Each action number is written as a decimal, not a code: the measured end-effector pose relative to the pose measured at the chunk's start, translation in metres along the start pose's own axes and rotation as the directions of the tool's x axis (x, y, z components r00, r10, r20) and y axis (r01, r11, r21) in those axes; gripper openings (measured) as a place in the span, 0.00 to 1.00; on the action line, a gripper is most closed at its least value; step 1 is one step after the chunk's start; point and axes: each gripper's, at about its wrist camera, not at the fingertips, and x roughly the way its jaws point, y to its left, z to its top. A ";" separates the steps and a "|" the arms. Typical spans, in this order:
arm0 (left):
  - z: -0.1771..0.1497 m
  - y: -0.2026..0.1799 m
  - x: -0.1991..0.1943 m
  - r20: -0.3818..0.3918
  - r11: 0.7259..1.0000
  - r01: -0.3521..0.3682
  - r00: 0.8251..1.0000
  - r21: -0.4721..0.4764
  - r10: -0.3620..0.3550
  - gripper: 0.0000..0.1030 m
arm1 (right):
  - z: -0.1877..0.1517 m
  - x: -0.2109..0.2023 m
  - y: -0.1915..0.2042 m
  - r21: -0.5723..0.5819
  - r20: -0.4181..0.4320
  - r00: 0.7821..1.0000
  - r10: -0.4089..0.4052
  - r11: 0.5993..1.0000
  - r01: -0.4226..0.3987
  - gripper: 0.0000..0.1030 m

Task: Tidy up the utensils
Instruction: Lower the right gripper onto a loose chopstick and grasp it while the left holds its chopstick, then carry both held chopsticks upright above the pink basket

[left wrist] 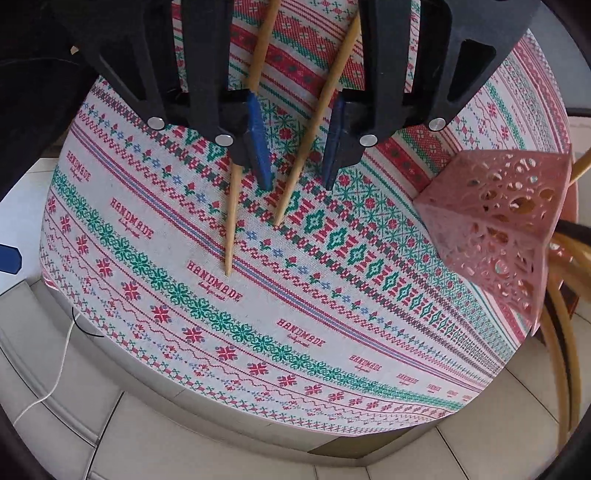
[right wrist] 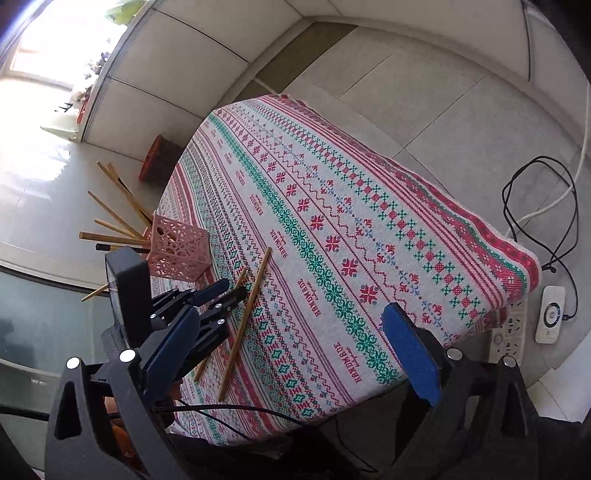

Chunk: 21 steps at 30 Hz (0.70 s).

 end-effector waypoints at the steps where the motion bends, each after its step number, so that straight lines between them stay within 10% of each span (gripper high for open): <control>1: 0.004 0.001 0.002 0.000 1.000 0.012 1.000 0.005 -0.012 0.29 | 0.001 0.001 -0.002 0.009 -0.005 1.000 0.007 1.000 -0.007 0.94; 6: 0.012 0.002 0.006 -0.062 0.999 0.047 0.997 0.028 -0.045 0.25 | 0.005 0.007 -0.001 0.014 -0.017 1.000 -0.009 1.000 0.009 0.94; 12: -0.021 -0.006 -0.018 0.101 1.000 0.000 0.995 0.029 -0.003 0.06 | 0.002 0.022 0.015 -0.049 -0.044 0.994 -0.099 0.994 0.097 0.94; 15: -0.047 -0.005 -0.056 0.233 0.998 -0.066 0.971 0.018 0.060 0.05 | 0.002 0.032 0.025 -0.061 -0.056 0.991 -0.121 0.991 0.117 0.94; 21: -0.114 0.011 -0.146 0.456 0.980 -0.168 0.867 -0.110 0.200 0.04 | 0.006 0.077 0.049 -0.033 -0.115 0.976 -0.184 0.983 0.181 0.94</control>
